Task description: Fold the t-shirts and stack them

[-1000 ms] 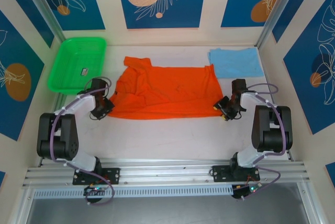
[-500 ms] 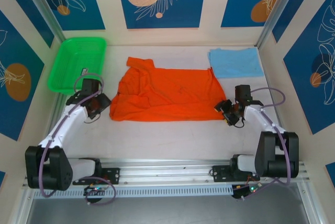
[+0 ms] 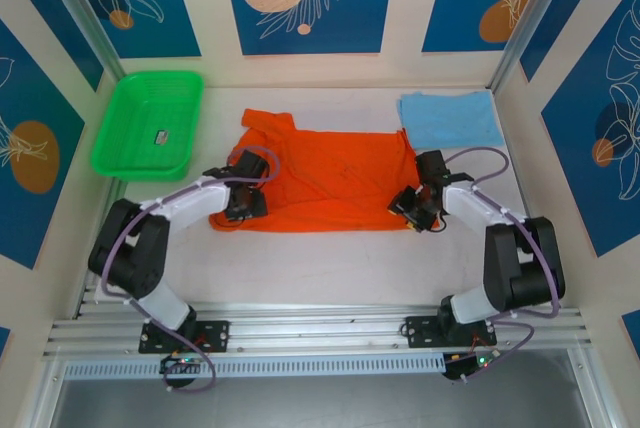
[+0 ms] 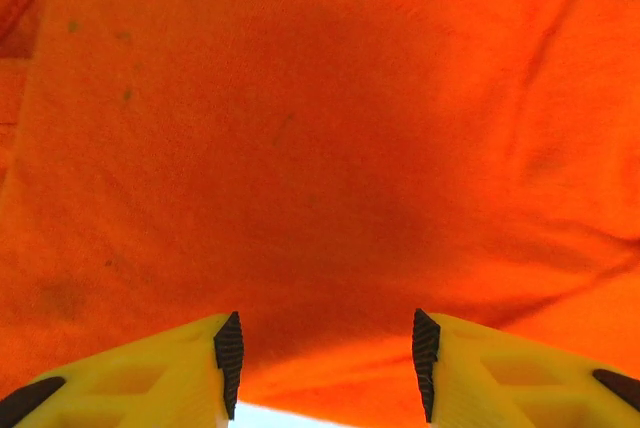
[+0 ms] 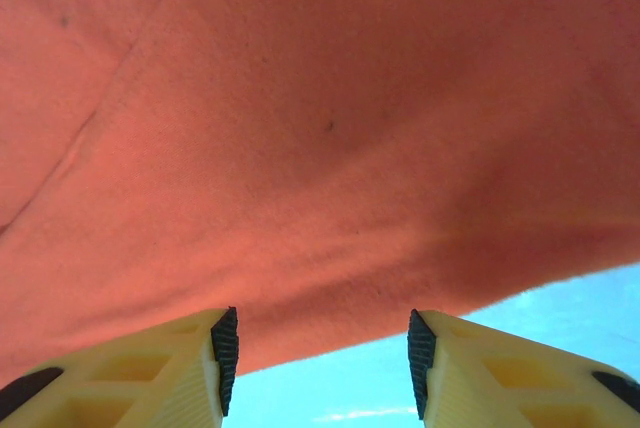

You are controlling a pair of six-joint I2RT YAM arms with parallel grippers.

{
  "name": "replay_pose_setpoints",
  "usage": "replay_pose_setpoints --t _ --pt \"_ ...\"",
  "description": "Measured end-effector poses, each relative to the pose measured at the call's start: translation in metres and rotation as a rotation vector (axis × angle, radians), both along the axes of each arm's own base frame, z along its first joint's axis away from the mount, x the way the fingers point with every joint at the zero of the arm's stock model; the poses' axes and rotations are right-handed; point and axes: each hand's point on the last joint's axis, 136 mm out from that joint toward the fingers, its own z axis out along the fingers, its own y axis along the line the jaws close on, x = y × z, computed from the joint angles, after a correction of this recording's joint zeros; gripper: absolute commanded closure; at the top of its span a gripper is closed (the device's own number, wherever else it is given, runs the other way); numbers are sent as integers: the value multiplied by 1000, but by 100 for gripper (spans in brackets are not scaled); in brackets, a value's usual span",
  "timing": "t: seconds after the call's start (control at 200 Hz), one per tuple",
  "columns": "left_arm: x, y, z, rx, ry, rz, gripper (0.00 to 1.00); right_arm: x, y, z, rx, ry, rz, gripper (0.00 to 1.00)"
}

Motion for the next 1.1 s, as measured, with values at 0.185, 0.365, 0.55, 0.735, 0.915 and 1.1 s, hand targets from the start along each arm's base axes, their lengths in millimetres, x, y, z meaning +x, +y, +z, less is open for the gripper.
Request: replay_pose_setpoints --t 0.185,0.365,0.55,0.735,0.915,1.1 --pt "6 26 -22 61 48 59 48 1 -1 -19 -26 69 1 52" --pt "4 36 -21 56 28 109 48 0 3 -23 -39 88 17 52" --pt "-19 47 -22 53 30 141 48 -7 13 -24 -66 93 70 52" --pt "-48 59 -20 49 34 168 48 -23 21 -25 -76 99 114 52" --pt "-76 72 -10 33 13 201 47 -45 20 -25 -80 115 134 52" --pt "-105 85 2 2 -30 258 47 -65 17 -25 -79 114 139 52"
